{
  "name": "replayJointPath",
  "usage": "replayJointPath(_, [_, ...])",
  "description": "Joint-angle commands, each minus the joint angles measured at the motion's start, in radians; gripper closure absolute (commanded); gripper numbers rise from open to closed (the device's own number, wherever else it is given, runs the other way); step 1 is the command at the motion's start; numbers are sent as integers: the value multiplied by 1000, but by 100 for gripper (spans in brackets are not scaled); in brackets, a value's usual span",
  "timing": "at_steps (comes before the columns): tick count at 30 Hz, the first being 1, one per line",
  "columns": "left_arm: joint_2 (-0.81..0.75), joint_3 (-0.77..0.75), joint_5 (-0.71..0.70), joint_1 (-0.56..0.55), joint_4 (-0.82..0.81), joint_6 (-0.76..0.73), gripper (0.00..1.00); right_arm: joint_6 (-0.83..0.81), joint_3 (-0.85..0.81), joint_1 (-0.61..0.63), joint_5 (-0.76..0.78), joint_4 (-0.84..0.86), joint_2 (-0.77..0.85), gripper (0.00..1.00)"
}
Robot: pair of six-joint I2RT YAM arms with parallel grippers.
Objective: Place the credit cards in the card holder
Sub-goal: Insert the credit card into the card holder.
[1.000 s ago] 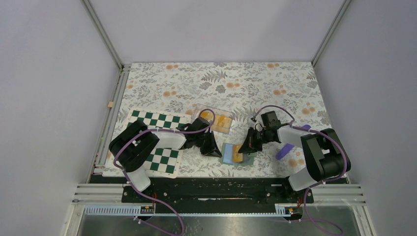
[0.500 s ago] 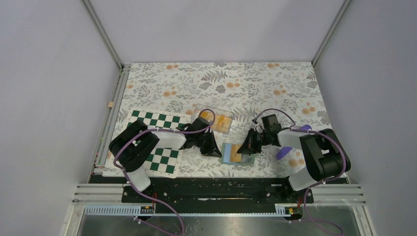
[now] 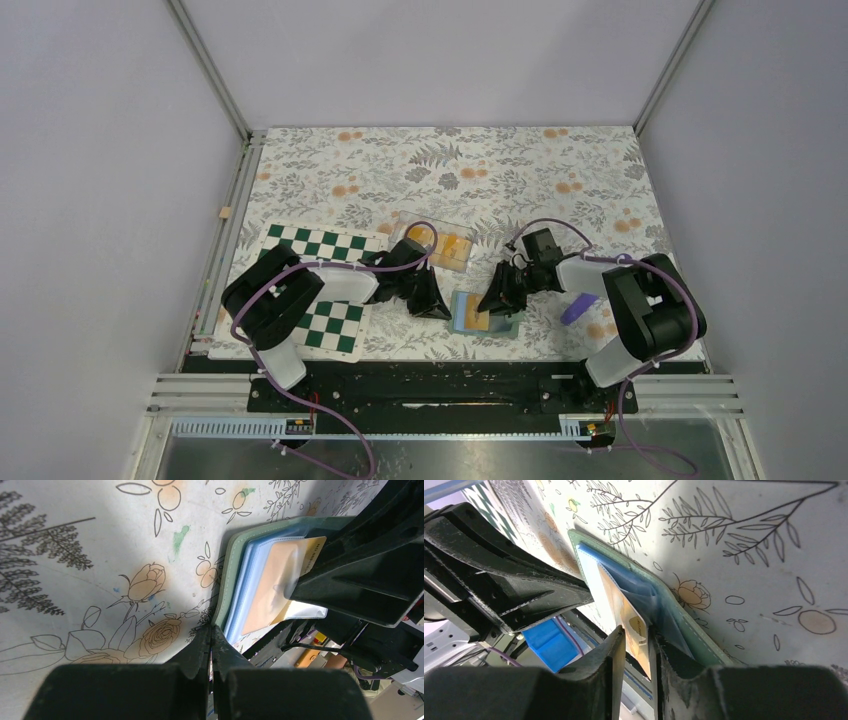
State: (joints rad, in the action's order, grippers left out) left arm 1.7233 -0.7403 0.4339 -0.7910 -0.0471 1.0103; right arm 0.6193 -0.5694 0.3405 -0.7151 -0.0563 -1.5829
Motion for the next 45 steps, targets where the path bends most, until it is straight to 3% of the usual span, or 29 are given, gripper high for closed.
replayJointPath(1, [24,23,-99,-5,68,-36,100,-48,-33,34,153,-147,22,66])
replayJointPath(10, [15,20,-100,-10,68,-29,100,-36,-110,94,187,-220,12,60])
replayJointPath(17, [5,23,-101,-11,69,-27,100,31,-129,168,159,-148,-40,59])
replayJointPath(23, [-12,28,-110,-11,80,-28,100,24,-129,173,130,-151,-44,58])
replayJointPath(31, [-48,28,-132,-11,107,-33,100,-43,-146,172,226,-282,31,47])
replayJointPath(35, [-104,24,-165,-11,148,-37,100,-28,-158,172,195,-249,-5,48])
replayJointPath(38, [-142,17,-179,-9,182,-44,94,6,-158,174,148,-190,-47,53])
replayJointPath(42, [-197,3,-222,-7,255,-62,74,51,-162,191,89,-105,-86,63])
replayJointPath(45, [-238,4,-240,-2,285,-70,66,79,-168,204,61,-56,-106,70])
